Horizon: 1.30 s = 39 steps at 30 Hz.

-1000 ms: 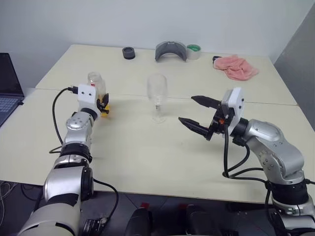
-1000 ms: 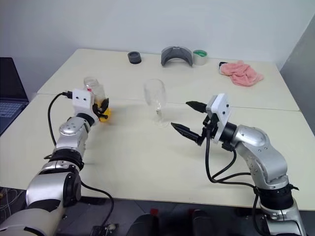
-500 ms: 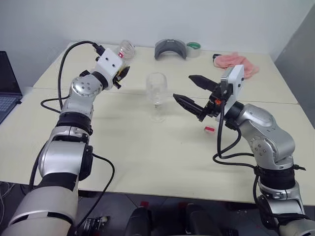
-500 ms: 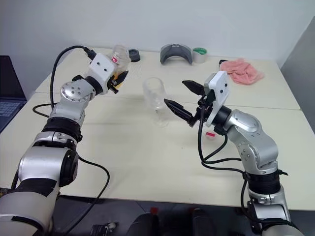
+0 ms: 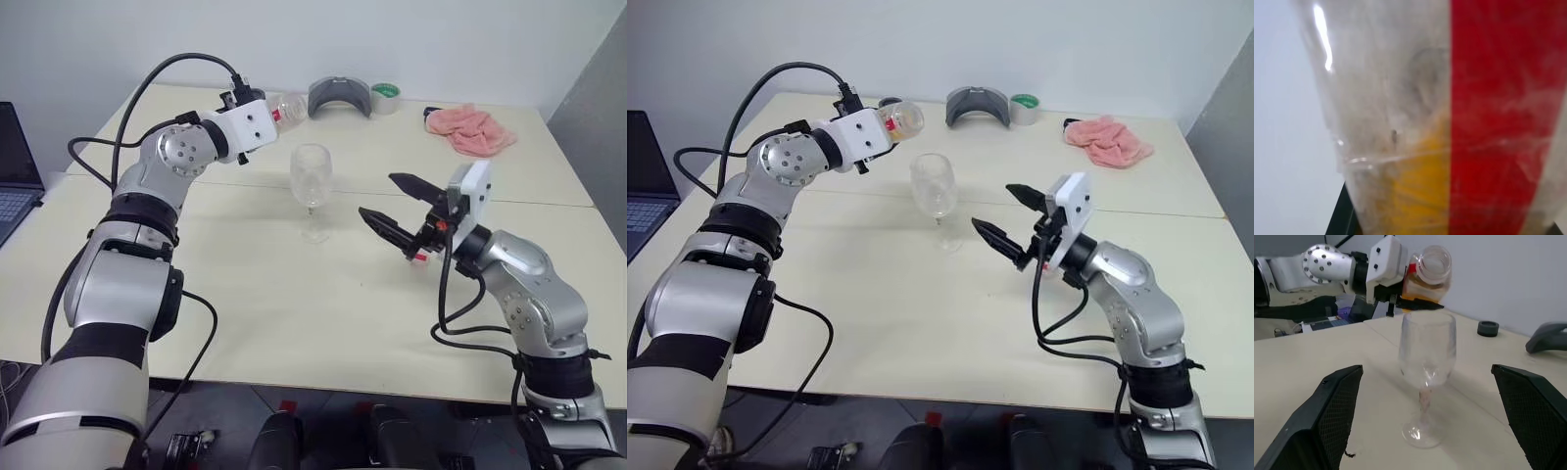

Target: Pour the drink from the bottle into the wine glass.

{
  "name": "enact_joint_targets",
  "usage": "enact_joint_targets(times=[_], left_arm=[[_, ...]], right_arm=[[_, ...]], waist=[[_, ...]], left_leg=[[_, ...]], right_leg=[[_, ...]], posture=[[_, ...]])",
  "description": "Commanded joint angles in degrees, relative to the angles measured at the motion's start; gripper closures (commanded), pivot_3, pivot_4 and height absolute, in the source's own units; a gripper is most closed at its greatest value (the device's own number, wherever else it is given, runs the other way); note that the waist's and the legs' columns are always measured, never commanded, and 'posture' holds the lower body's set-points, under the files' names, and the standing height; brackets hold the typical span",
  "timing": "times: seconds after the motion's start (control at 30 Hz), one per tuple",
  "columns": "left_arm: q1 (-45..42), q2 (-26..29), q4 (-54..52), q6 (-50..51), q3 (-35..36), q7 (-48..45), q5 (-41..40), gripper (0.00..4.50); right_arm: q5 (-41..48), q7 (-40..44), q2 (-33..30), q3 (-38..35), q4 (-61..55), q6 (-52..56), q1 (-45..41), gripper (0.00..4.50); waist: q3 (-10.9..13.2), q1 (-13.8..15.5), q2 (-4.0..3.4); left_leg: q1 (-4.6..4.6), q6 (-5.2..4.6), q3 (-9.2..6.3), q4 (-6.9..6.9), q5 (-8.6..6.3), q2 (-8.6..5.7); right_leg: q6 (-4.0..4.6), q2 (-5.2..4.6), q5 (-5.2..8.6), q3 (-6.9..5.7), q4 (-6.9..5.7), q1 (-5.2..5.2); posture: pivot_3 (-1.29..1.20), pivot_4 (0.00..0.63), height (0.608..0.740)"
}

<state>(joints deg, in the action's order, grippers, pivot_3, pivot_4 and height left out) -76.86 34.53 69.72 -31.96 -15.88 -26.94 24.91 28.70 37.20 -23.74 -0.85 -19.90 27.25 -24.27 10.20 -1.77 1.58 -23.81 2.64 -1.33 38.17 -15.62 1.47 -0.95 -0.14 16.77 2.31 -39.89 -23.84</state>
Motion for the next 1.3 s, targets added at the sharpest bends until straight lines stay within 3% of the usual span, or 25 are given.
enact_joint_targets(times=[0.03, 0.57, 1.3], left_arm=[[-3.46, 1.64, -0.52, -2.66, -1.03, 1.77, 1.88, 2.87], [-7.22, 4.35, 2.31, -6.72, -8.16, 9.1, 12.14, 2.87], [-10.48, 5.35, 4.04, -8.27, -12.62, 14.55, 18.31, 2.87]], right_arm=[[0.43, 0.25, -0.28, -1.25, -3.13, -2.22, 0.54, 0.0], [0.41, -1.03, 1.46, -0.7, -2.99, -3.02, 0.27, 0.0], [-0.18, -0.73, 1.8, -0.59, -2.06, -4.68, 1.34, 0.0]], waist=[[0.0, -0.08, 0.0], [0.0, -0.05, 0.0], [0.0, -0.06, 0.0]], left_leg=[[0.0, 0.0, 0.01, 0.0, 0.0, 0.0], [-0.08, 0.16, 0.01, 0.07, 0.1, -0.01], [-0.13, 0.19, 0.04, 0.33, 0.12, -0.03]], right_leg=[[0.0, 0.0, 0.0, 0.01, -0.02, -0.01], [0.0, 0.03, 0.0, 0.01, -0.11, -0.14], [0.0, 0.03, 0.0, 0.03, -0.33, -0.17]], posture=[[0.0, 0.15, 0.74], [0.0, 0.15, 0.74], [0.0, 0.15, 0.74]])
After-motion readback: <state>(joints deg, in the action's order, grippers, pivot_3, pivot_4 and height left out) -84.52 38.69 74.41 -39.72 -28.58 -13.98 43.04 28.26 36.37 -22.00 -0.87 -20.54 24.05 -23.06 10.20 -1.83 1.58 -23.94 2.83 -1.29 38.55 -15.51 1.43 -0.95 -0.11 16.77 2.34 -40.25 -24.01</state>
